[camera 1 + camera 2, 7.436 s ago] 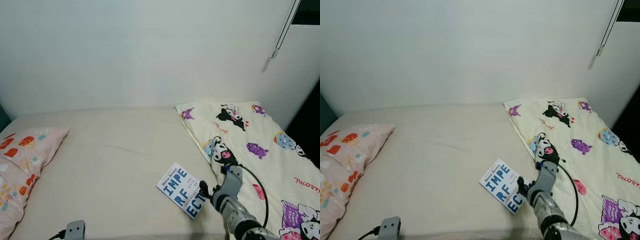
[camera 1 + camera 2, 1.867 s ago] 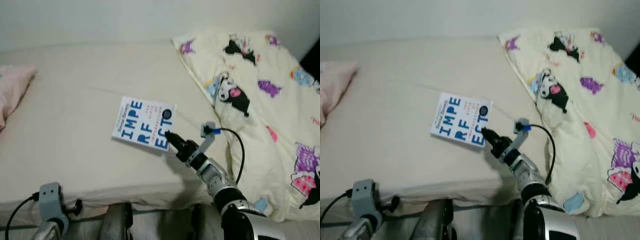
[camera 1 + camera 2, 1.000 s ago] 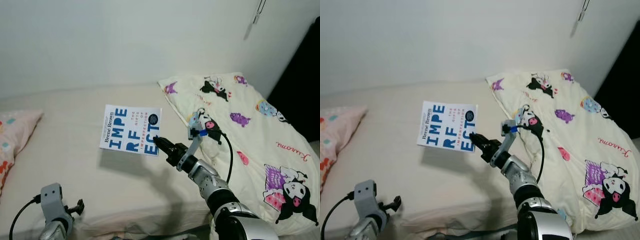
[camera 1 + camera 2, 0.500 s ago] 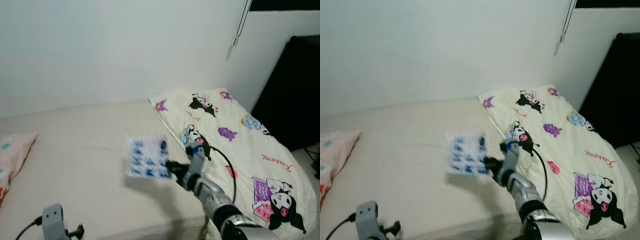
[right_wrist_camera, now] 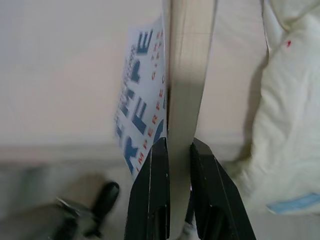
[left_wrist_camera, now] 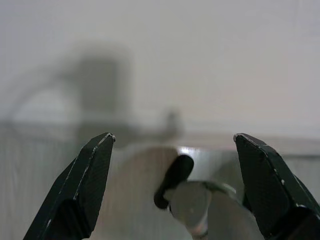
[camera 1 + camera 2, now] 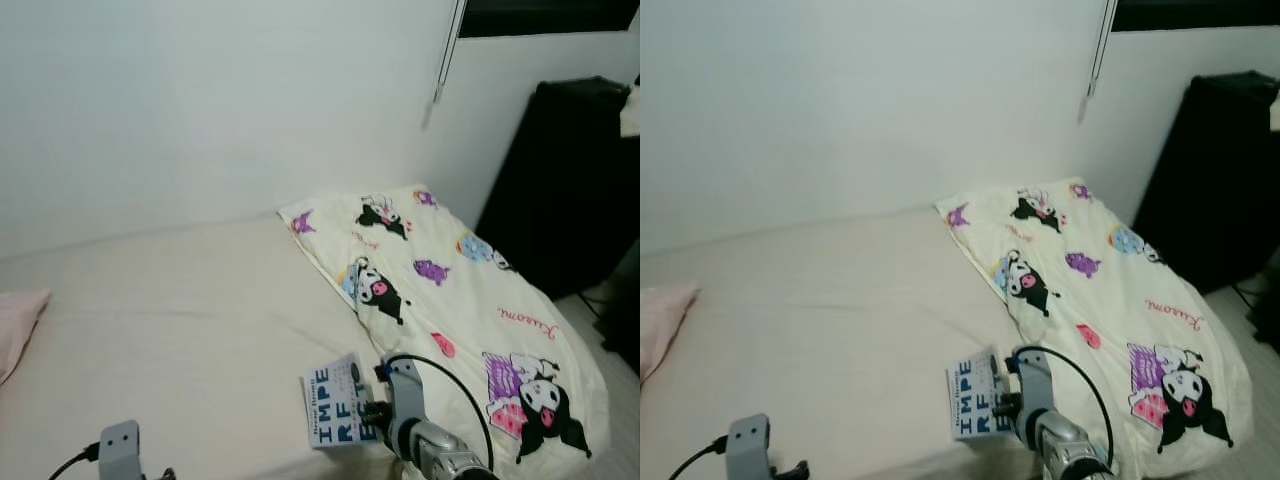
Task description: Clean up the room
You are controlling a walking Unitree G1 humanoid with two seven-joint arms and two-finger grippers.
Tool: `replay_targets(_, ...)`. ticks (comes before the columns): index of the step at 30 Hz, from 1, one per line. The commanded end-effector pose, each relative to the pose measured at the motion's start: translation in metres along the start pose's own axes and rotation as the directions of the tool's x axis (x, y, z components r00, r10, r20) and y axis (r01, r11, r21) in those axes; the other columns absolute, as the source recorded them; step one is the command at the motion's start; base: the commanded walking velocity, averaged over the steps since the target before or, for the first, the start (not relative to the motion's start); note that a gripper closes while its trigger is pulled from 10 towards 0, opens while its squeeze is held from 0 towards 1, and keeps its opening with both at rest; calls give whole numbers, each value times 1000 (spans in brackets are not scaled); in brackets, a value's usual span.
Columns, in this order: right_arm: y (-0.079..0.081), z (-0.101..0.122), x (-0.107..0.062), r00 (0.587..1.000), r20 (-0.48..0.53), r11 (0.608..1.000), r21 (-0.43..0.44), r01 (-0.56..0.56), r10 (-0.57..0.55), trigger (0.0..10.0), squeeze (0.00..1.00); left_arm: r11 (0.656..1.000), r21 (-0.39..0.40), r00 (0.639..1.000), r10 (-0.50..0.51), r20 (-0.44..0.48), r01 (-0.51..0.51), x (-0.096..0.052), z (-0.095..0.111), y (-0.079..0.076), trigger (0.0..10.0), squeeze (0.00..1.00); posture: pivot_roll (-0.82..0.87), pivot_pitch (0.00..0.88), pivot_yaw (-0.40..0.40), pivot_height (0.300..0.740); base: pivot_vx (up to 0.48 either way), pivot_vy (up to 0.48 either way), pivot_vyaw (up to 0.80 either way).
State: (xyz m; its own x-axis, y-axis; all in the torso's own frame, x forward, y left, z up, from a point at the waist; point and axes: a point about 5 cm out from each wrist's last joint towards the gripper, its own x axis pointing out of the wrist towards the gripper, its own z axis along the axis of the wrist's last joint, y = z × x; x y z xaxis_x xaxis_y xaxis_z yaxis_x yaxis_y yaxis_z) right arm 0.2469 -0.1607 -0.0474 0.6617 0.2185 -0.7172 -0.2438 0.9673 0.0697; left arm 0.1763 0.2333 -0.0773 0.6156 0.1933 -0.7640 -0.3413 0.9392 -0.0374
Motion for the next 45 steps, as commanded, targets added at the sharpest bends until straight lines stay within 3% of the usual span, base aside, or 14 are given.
replay_targets(1,4,-20,-2,996,-92,1000,-22,-4,2,10000,0,1000,1,999,-17,-27,17,-1,-5,-2,10000,0,19,0,-49,726,0,0,719)
replay_targets(4,2,-19,-2,998,-60,999,38,20,-18,10000,0,1000,1,999,-18,-47,18,-3,-14,-4,10000,0,15,0,-45,726,0,0,719)
replay_targets(7,2,-19,-2,998,-60,999,38,20,-18,10000,0,1000,1,999,-18,-47,18,-3,-14,-4,10000,0,15,0,-45,726,0,0,719)
replay_targets(11,2,24,2,988,157,991,134,-24,3,10000,0,1000,8,997,-19,-74,20,-5,-23,-4,10000,0,19,0,-39,726,0,0,711)
replay_targets(15,5,49,3,965,261,984,164,-70,26,10000,0,1000,10,997,-19,-75,20,-5,-22,-2,10000,0,21,0,-35,726,0,0,709)
replay_targets(18,6,56,3,956,292,982,167,-89,37,10000,0,1000,10,997,-19,-74,20,-5,-22,-1,10000,0,21,0,-34,726,0,0,700)
replay_targets(22,21,81,4,915,384,973,132,-191,128,10000,0,1000,9,997,-21,-70,22,-4,-19,0,10000,0,19,0,-32,726,0,0,702)
replay_targets(23,34,89,5,891,405,966,64,-251,205,10000,0,999,-10,997,-36,-62,35,-4,-17,-2,10000,0,19,0,-31,726,0,0,706)
replay_targets(31,50,80,7,892,357,958,-39,-282,277,10000,0,999,-19,997,-37,-73,36,-3,-17,-4,10000,0,14,0,-27,726,0,0,704)
replay_targets(37,49,76,7,894,353,959,-33,-282,275,10000,0,999,-29,996,-29,-89,27,-3,-18,-3,10000,0,11,0,-25,726,0,0,702)
replay_targets(42,46,79,6,890,371,960,-24,-277,266,10000,0,994,-111,990,-30,-140,14,-5,-26,-2,10000,0,6,0,-24,726,-384,0,687)
replay_targets(45,45,81,6,890,377,963,-20,-269,256,10000,0,995,-100,992,-24,-125,12,-4,-25,-2,10000,0,8,0,-25,726,-320,0,683)
